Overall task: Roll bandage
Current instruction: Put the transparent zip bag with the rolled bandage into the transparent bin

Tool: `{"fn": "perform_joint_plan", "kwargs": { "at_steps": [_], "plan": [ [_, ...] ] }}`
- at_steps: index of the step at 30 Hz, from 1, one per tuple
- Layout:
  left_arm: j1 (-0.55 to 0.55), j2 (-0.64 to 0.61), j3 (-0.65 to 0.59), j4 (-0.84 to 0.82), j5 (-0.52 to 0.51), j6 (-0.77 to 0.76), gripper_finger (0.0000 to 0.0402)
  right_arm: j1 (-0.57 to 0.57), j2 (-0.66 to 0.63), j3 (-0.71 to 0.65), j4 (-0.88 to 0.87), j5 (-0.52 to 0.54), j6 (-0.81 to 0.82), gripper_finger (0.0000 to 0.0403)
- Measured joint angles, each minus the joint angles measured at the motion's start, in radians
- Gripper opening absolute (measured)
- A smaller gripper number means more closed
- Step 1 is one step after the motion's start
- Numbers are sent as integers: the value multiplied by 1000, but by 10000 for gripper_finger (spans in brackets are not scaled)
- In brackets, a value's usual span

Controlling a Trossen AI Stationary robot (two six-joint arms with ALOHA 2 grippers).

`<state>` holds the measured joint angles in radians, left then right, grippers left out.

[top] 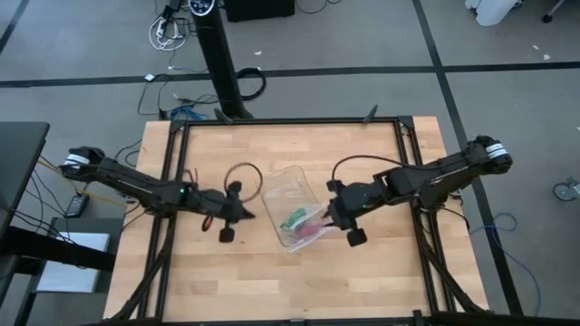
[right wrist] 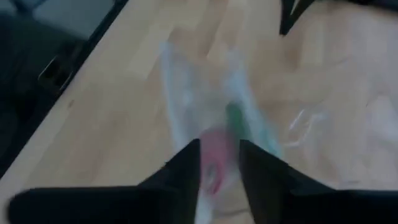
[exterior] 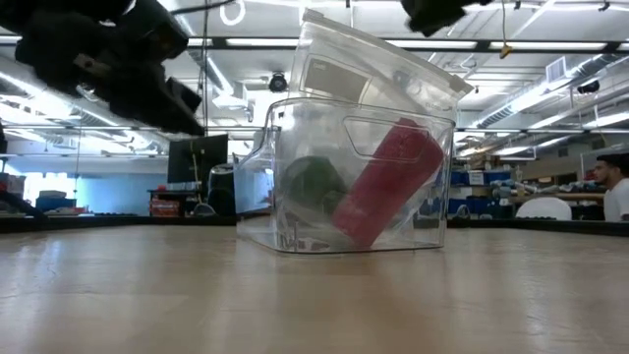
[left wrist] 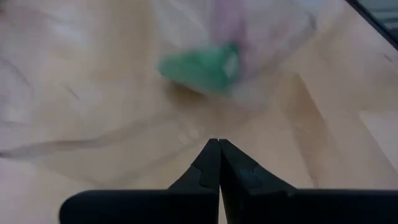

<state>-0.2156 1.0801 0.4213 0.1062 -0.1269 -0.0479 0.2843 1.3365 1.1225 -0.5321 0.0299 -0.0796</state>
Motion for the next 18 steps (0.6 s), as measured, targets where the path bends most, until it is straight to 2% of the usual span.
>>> {"fn": "perform_joint_plan", "kwargs": {
  "at_steps": [4, 8, 11, 13, 18],
  "plan": [
    [-46, 115, 0, 55, 16, -61, 5, 47, 3, -38, -8, -63, 40, 19],
    [-62, 226, 0, 188, 8, -64, 5, 91, 31, -124, 98, -79, 134, 13],
    [-61, 284, 0, 275, 1, -63, 5, 122, 63, -172, 205, 0, 196, 5],
    [-59, 311, 1, 317, -7, -61, 5, 143, 91, -184, 228, 89, 234, 3],
    [-59, 332, 1, 324, -23, -61, 5, 161, 152, -186, 195, 269, 326, 3]
  ]
}}
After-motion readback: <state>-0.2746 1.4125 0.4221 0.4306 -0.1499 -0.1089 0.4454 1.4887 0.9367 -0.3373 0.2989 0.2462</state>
